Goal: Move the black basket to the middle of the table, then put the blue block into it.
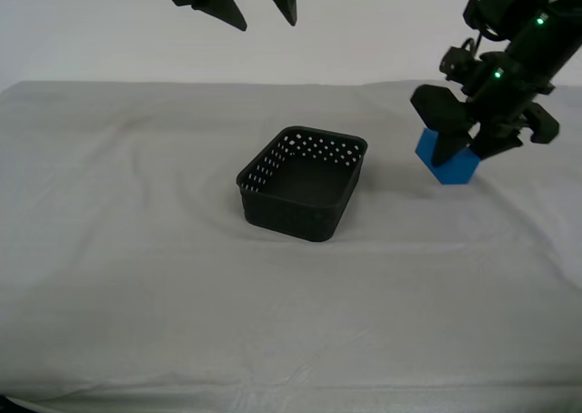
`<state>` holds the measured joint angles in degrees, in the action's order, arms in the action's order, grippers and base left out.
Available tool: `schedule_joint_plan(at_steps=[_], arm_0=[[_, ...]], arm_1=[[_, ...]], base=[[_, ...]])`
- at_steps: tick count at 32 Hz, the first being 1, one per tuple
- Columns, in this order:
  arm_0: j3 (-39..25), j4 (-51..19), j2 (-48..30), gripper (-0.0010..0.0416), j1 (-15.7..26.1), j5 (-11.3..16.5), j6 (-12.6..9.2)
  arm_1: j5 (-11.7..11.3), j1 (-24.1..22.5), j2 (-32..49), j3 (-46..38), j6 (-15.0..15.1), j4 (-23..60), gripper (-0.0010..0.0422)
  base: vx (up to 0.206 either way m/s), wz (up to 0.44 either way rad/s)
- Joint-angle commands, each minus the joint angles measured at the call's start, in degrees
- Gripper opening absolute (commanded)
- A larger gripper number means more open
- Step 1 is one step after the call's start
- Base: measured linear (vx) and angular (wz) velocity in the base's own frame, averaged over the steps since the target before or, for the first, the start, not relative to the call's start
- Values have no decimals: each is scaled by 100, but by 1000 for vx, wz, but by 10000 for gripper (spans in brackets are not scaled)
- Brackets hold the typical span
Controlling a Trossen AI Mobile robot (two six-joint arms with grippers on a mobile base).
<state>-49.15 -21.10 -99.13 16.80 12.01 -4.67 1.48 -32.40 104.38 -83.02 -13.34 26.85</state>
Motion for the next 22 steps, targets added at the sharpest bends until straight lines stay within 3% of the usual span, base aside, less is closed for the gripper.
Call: schedule_joint_plan(at_steps=[1,6,12,20,21,22], arm_0=[[-378,-50,-9,-1,407,46,17],[-1091,-46,-9,-1,1292,55,7],[-1440,28,-9,-1,2046,57,-50],[-1449,498,-9,0,2461,50,-76],[-1449,518,-9,5,2461,85,-59],[-1447,533,-9,8,2461,177,109]], arm_1=[[-127,192,-7,-2,149,-37,359],[-107,1056,4,0,352,-35,359],[-107,2039,37,94,688,7,359],[-109,3071,37,737,748,-175,359],[-109,3189,37,907,752,-177,359],[-107,3237,37,1014,758,-210,359]], base=[[0,0],[0,0],[0,0],[0,0],[0,0],[0,0]])
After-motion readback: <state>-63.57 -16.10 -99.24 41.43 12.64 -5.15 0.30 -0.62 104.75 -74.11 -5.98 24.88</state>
